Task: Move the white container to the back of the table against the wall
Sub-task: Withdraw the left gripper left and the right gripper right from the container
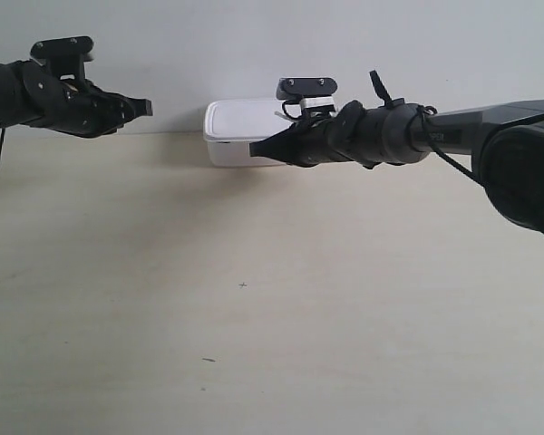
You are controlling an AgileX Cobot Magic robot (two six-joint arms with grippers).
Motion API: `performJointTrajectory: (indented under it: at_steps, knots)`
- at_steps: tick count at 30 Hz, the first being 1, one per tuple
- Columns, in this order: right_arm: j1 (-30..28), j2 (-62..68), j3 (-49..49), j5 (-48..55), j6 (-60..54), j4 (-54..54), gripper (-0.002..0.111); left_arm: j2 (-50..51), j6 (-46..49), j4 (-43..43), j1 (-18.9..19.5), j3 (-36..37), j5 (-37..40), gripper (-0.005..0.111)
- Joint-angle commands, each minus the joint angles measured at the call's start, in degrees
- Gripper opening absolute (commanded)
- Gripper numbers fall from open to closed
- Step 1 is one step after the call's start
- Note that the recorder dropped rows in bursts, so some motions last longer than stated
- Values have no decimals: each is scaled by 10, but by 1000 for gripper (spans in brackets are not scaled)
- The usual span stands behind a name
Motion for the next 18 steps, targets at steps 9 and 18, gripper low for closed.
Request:
performJointTrajectory:
  at_steps: [9,18]
  knots:
    - [0,-2,-4,-8,-11,-2,0,-9,-6,-3,1,3,-9,0]
    - [0,-2,-4,-12,-22,-2,0,-8,-8,-7,1,3,-9,0]
